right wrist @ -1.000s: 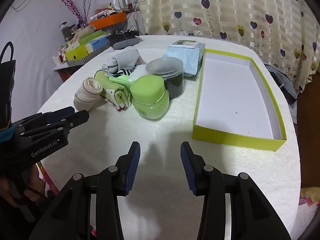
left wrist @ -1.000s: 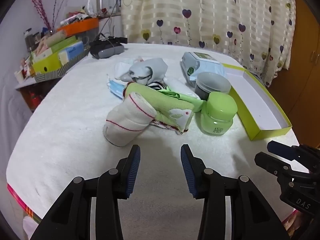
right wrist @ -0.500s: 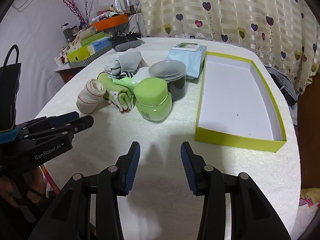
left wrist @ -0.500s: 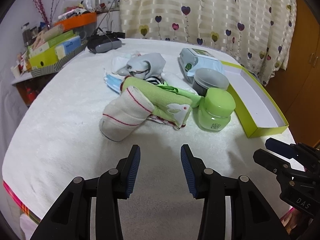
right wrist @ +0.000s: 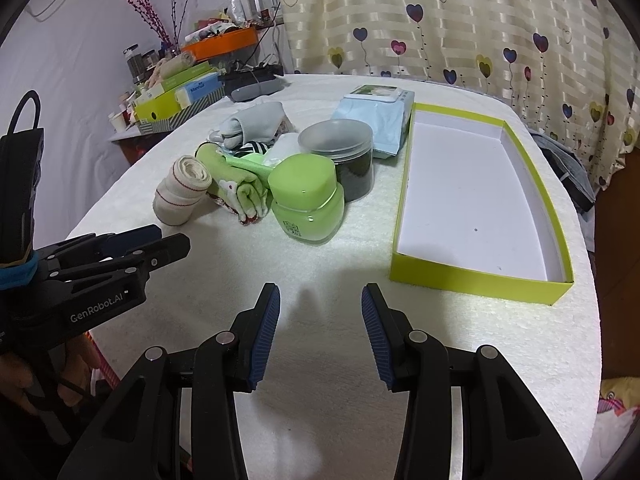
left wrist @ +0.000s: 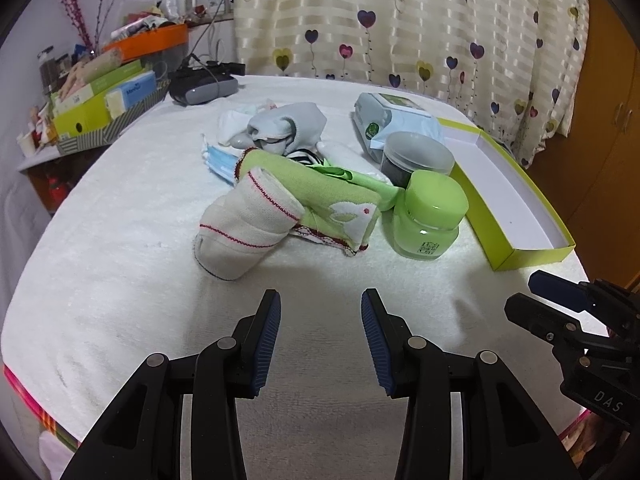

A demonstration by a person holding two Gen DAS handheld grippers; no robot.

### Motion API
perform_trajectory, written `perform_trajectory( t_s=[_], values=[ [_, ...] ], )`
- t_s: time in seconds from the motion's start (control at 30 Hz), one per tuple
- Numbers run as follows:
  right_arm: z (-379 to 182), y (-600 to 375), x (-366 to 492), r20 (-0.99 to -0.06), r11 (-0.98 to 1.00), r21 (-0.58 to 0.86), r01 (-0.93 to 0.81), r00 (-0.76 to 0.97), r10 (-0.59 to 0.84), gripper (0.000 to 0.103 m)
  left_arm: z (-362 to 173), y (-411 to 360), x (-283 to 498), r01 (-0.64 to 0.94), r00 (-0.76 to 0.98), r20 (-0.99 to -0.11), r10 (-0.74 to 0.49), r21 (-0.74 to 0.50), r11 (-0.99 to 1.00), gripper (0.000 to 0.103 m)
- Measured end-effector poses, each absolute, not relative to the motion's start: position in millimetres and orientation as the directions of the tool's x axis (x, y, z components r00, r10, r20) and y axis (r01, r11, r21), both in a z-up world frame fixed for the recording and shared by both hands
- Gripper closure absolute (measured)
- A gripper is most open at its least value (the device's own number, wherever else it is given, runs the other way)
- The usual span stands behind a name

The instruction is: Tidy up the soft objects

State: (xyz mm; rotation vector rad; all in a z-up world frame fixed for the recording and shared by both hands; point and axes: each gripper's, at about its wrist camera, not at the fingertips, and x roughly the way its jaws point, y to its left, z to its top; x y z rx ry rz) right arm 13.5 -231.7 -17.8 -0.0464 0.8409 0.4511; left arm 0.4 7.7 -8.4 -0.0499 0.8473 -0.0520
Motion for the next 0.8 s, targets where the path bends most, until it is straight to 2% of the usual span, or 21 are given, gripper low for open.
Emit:
perform_trajectory(
  t_s=[0.8],
  values=[
    [-14.4, -233.1, 16.7, -0.716, 0.902, 0.141, -0.409, 0.586, 0.378, 0.059, -6.4, 11.9, 0.5, 0.039, 0.681, -0.725, -0.104, -0.107, 0.994, 0.062]
  ],
)
